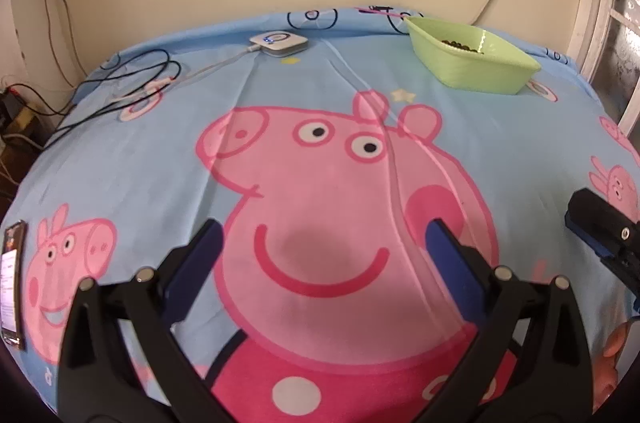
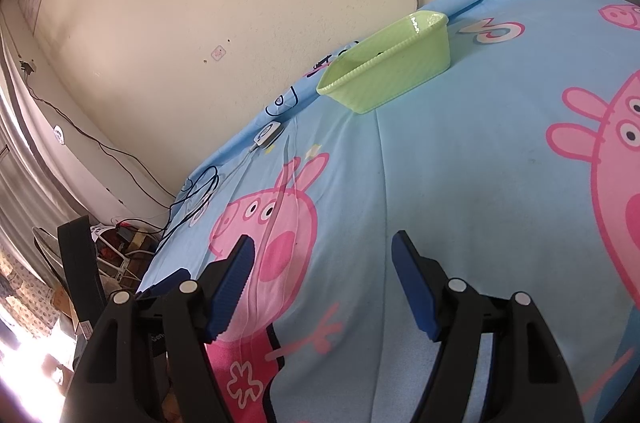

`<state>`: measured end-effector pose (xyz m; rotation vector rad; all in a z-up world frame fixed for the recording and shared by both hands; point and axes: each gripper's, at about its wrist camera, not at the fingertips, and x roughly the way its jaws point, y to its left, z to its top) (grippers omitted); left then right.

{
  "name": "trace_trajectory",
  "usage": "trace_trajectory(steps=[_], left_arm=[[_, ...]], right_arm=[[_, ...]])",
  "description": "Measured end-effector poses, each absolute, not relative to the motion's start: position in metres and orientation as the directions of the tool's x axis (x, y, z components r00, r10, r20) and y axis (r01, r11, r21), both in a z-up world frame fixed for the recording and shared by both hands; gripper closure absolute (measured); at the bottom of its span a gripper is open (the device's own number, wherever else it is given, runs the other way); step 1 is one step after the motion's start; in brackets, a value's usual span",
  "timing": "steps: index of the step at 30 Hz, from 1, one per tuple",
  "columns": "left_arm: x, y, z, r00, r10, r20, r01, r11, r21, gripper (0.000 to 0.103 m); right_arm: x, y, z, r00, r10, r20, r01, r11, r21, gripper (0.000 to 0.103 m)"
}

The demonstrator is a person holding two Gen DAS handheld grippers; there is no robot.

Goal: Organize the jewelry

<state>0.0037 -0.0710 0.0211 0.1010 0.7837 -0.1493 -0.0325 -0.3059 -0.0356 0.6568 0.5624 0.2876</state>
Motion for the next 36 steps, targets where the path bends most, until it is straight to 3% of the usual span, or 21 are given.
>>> trace_trajectory(steps=[28,36], left_arm=[[0.006,-0.076,0.017,0.679,-0.086,-0.729,0.199,0.977,0.07,0.006],[-0.008,-0.069,0.03,0.735,-0.119,-0.667,0.198,0.979,0.044,0.006]], right_arm=[[-0.035,-0.302,-0.035,0.817,0.418,-0.397,-0.089,0.771,0.63,0.053],[-0.037,-0.301,-0.035,0.819,0.41,-0.402,-0.081,0.775,0.626,0.053]])
